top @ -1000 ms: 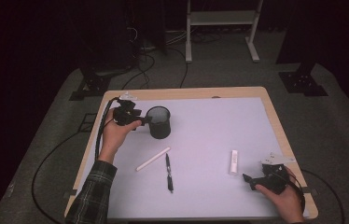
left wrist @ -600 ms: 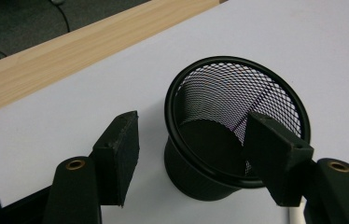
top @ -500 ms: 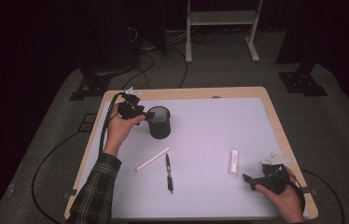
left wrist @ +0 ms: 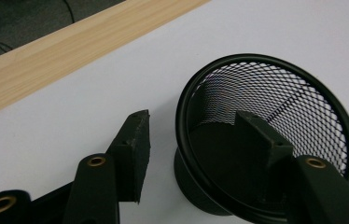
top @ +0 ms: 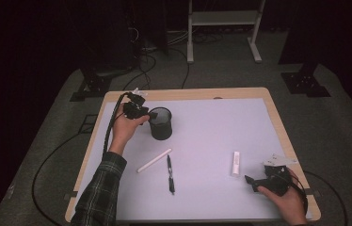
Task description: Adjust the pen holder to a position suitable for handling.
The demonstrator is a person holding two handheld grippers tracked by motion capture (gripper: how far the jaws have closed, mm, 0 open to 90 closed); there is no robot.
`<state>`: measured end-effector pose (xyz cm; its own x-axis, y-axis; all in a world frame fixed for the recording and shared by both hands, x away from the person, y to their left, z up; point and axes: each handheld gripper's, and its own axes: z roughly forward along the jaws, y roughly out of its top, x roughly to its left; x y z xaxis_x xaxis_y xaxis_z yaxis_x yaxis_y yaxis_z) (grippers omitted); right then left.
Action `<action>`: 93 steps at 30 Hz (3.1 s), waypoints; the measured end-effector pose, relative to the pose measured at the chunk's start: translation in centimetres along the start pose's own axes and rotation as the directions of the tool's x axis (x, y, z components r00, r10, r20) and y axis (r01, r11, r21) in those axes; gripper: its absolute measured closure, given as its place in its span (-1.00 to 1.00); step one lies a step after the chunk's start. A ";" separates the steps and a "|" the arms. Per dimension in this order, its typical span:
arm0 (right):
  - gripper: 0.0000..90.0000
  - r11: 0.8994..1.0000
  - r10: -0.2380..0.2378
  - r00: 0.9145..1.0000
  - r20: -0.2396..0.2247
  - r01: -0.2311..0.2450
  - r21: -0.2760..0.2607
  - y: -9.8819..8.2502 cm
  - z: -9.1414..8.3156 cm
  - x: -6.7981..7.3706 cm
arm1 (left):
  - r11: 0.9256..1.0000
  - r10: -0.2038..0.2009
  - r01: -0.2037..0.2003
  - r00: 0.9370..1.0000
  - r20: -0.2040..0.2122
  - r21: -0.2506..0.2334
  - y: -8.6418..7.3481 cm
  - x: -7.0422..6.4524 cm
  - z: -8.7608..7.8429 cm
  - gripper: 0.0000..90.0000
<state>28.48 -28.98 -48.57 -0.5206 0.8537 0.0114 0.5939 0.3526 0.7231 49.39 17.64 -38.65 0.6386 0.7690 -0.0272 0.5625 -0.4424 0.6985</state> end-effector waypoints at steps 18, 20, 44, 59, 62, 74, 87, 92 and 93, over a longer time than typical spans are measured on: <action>-0.90 1.000 -0.002 1.000 0.000 0.002 0.001 0.0 0.0 0.0 | 0.998 0.000 0.001 1.000 -0.016 0.069 0.1 0.0 1.6 0.54; -0.90 1.000 -0.002 1.000 0.000 0.002 0.001 0.0 0.0 0.0 | 0.997 -0.009 0.010 1.000 -0.017 0.071 0.1 -0.1 1.7 0.59; -0.89 1.000 -0.002 1.000 0.000 0.002 0.001 0.0 0.0 0.0 | 0.998 -0.018 0.018 1.000 -0.007 0.066 0.8 -0.7 1.0 0.82; -0.90 1.000 -0.002 1.000 0.000 0.002 0.000 0.0 0.0 0.0 | 1.000 -0.012 0.011 0.999 0.047 0.022 1.3 -2.0 -0.6 0.82; -0.90 1.000 -0.002 1.000 0.000 0.002 0.000 0.0 0.0 0.0 | 1.000 -0.008 0.007 0.998 0.057 0.019 1.4 -2.2 -0.9 0.82; -0.90 1.000 -0.002 1.000 0.000 0.002 0.000 0.0 0.0 0.0 | 1.000 -0.015 0.014 0.993 0.116 0.008 1.7 -3.9 -1.7 0.82; -0.90 1.000 -0.002 1.000 0.000 0.002 0.000 0.0 0.0 0.0 | 0.999 0.031 -0.033 0.986 0.164 0.010 2.1 -6.3 -2.7 0.82; -0.90 1.000 -0.002 1.000 0.000 0.002 0.000 0.0 0.0 0.0 | 0.998 0.052 -0.055 0.983 0.176 0.014 2.2 -7.3 -3.1 0.82; -0.89 1.000 -0.002 1.000 0.000 0.002 0.000 0.0 0.0 0.0 | 0.998 0.055 -0.058 0.982 0.179 0.011 2.2 -7.4 -3.1 0.82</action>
<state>28.48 -29.00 -48.57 -0.5218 0.8530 0.0103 0.5933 0.3542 0.7229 44.21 12.39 -34.70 0.7523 0.6485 -0.1160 0.5302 -0.4914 0.6909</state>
